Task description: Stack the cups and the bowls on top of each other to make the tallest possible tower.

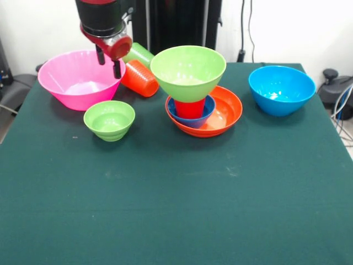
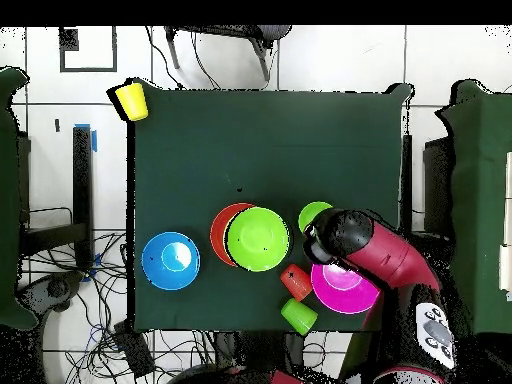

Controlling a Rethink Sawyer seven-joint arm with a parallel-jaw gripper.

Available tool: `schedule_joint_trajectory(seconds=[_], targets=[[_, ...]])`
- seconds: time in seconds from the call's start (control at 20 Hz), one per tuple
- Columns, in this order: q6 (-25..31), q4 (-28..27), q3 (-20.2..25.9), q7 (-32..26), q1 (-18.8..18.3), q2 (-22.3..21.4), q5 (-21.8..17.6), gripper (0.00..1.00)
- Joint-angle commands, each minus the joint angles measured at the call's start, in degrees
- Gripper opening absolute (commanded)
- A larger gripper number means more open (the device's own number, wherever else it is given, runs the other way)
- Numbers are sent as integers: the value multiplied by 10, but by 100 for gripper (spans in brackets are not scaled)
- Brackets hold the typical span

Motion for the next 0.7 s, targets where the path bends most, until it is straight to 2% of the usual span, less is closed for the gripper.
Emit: schedule_joint_trajectory(seconds=[0.05, 0.25, 0.5, 0.7], targets=[[-53, 23, 50, 65, 33, 19, -15, 100], [-62, 6, 31, 74, 47, 38, -23, 100], [-58, 10, 23, 71, 54, 34, -22, 100], [-38, -22, -3, 63, 78, 59, -47, 100]])
